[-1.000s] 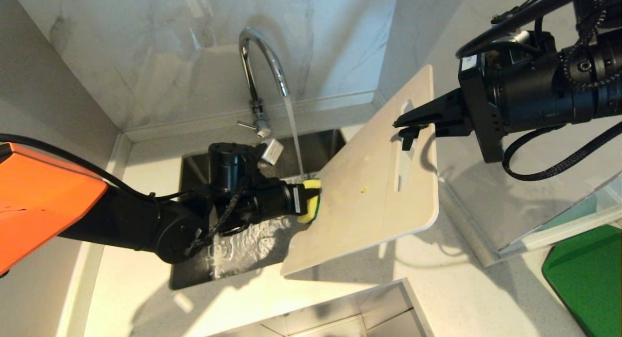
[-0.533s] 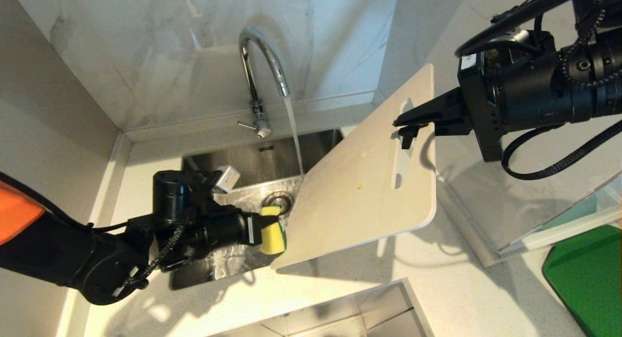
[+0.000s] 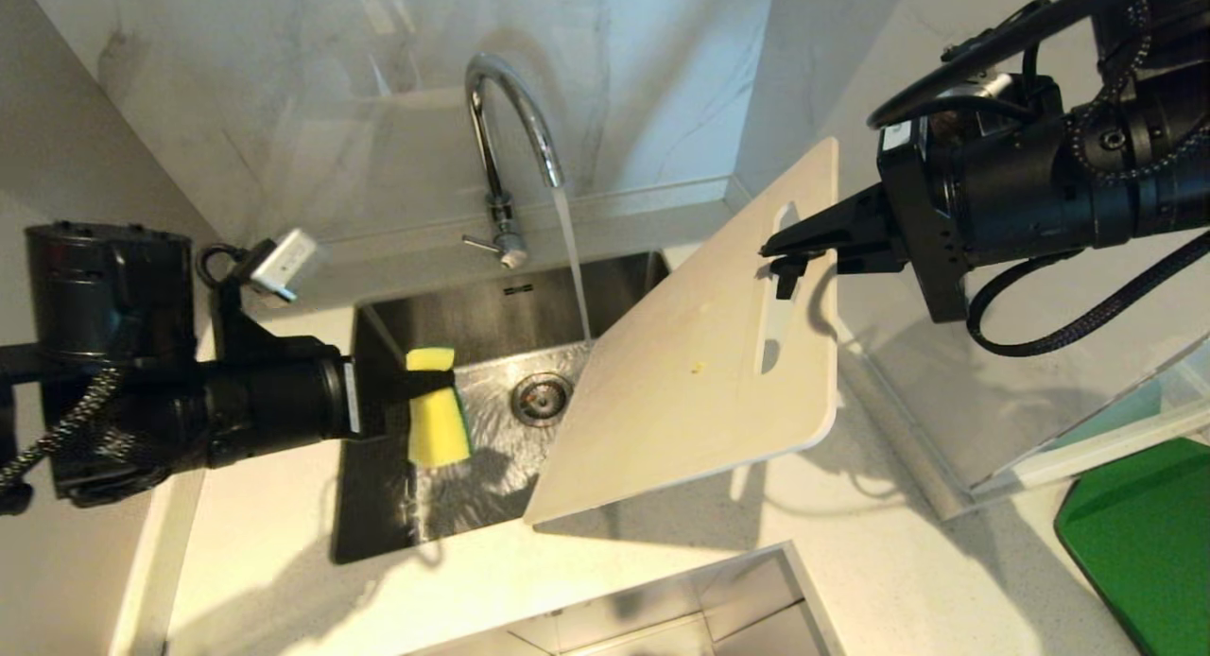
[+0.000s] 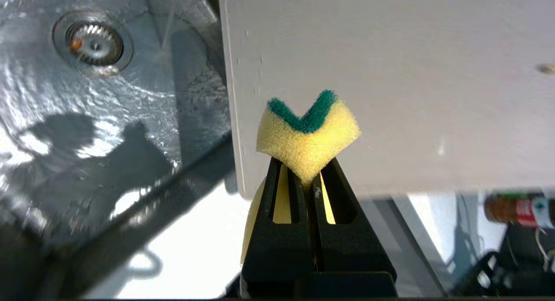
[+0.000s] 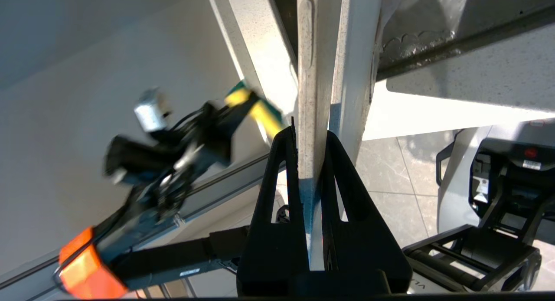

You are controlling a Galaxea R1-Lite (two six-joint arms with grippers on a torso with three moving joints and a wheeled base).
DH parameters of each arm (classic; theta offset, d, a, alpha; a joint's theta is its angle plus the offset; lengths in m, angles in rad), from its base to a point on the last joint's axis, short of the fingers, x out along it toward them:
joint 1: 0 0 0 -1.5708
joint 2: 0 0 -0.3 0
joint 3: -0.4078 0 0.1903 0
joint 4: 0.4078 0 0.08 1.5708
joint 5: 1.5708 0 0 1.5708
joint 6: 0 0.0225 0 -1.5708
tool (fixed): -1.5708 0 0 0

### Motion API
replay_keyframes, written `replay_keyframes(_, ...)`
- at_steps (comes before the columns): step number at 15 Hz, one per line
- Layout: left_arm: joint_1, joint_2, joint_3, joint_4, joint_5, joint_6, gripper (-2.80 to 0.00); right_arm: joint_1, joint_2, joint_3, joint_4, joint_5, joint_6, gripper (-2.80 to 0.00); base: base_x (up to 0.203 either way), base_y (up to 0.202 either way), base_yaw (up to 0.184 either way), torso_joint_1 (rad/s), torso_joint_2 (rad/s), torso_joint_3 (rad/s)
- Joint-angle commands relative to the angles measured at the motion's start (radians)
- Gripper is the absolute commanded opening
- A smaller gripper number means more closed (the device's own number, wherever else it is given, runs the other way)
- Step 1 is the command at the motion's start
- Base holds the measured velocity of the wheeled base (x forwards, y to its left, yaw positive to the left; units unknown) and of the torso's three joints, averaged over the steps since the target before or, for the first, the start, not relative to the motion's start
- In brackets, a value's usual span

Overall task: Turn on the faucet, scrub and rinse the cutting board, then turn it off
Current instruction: Put down the cleaning cloth

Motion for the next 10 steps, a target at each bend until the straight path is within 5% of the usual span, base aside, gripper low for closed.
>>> replay_keyframes(1, 0.0, -0.105, -0.004, 0.056, 0.004, 0.001, -2.8, 0.001, 0.011, -0.002, 0.0, 0.003, 0.003, -2.8, 0.0, 0.0, 0.0, 0.0, 0.0, 0.0)
replay_keyframes(10, 0.0, 0.003, -0.027, 0.061, 0.135, 0.15, -2.8, 0.001, 0.01, -0.005, 0.003, 0.003, 0.004, -2.8, 0.0, 0.0, 0.0, 0.0, 0.0, 0.0)
